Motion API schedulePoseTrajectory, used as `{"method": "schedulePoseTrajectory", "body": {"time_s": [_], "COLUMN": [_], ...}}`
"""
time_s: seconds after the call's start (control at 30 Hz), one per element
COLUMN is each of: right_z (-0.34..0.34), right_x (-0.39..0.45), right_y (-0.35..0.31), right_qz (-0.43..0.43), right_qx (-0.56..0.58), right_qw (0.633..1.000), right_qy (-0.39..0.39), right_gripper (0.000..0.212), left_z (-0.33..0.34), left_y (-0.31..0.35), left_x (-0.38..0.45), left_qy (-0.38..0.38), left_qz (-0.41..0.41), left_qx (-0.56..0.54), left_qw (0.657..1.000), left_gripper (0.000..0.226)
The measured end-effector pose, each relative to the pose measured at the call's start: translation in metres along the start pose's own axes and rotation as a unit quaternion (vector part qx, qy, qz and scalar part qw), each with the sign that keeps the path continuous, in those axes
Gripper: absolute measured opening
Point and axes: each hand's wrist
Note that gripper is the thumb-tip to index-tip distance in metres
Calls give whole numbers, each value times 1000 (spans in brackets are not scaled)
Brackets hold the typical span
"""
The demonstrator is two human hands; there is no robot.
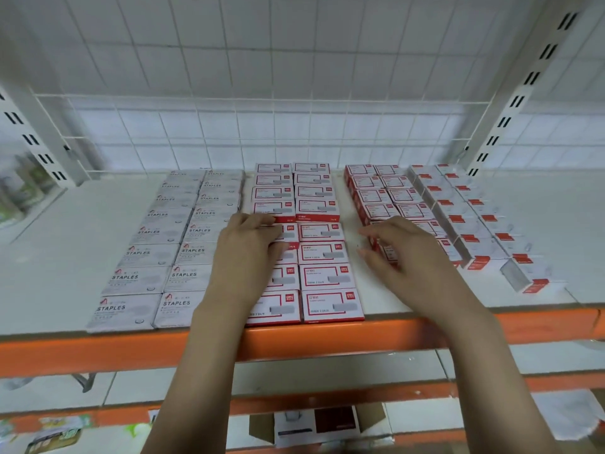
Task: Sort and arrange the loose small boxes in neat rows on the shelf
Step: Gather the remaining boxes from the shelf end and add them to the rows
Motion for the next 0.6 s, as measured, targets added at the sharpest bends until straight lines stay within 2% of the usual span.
{"method": "schedulePoseTrajectory", "body": {"time_s": [0.17, 0.37, 0.5, 0.6], "right_z": [-1, -10, -19, -27], "right_x": [-2, -8, -15, -24], "right_y": [4, 10, 24, 34], "right_qz": [5, 18, 35, 49], "right_qx": [10, 0, -6, -2], "right_qw": [1000, 1000, 999, 998], "right_qy": [3, 14, 25, 37], "right_gripper": [32, 36, 37, 36], "left_z": [5, 3, 4, 10], "left_y": [-5, 10, 43, 76], "left_x": [7, 13, 19, 24], "left_qy": [-5, -37, -20, -59], "left_qz": [6, -57, -15, 31], "left_qx": [2, 3, -21, -38], "left_qw": [1000, 998, 999, 997], "left_gripper": [15, 28, 36, 34]}}
Point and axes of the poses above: each hand's wrist, its own x-axis towards the middle knuckle, its own z-axis out of the palm, y = z × x, and after that the axes turned 1 degree about x, right-handed
